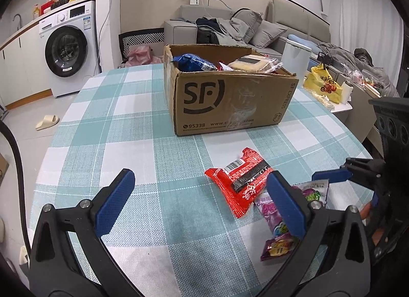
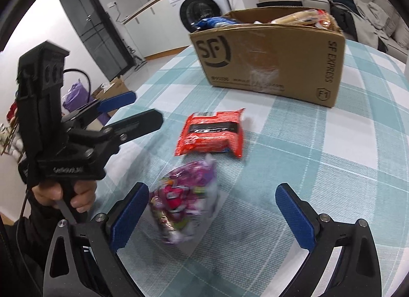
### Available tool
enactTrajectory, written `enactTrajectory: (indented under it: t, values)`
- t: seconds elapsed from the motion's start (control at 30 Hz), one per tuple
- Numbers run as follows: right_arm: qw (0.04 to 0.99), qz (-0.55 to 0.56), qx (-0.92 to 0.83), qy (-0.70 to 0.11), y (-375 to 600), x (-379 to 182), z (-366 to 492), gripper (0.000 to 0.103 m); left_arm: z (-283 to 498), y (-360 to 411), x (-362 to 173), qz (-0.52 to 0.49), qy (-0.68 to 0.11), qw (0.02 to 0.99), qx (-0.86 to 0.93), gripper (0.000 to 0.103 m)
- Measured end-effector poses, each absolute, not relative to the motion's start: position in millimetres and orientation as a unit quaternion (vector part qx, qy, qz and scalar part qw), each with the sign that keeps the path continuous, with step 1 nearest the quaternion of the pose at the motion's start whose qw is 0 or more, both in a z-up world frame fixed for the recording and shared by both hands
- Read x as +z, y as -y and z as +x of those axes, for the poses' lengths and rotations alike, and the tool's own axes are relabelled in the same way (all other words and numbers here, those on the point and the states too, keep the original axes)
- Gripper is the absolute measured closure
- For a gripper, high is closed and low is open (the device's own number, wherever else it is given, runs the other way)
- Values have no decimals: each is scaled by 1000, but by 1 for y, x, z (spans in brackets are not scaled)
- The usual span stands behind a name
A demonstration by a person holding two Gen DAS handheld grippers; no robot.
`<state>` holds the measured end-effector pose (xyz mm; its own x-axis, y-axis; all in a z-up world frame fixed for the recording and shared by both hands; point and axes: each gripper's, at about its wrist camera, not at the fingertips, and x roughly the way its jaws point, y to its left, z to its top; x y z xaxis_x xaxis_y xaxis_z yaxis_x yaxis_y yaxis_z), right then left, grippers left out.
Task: Organize snacks
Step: 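Reach the left tool to the red pack while the right tool reaches the purple candy bag, then close the left tool on the red pack while the right tool grasps the purple candy bag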
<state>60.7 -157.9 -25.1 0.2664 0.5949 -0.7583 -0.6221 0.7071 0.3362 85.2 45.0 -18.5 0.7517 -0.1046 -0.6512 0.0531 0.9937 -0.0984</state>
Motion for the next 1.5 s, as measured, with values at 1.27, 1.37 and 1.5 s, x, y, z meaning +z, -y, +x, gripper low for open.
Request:
enactTrajectory:
  t: [1.27,1.37,1.5]
  values:
    - [874,47,270,-402,226,0,83,55,131,-11,-49,-77,-414,906,-48,1]
    - [873,51,270,-404,226,-2,86,55,141,2,-55,-66,-425,902,-43,0]
    - [874,49,269,-403,227,-2,86,55,154,12,-64,-54,-441,895,-34,1]
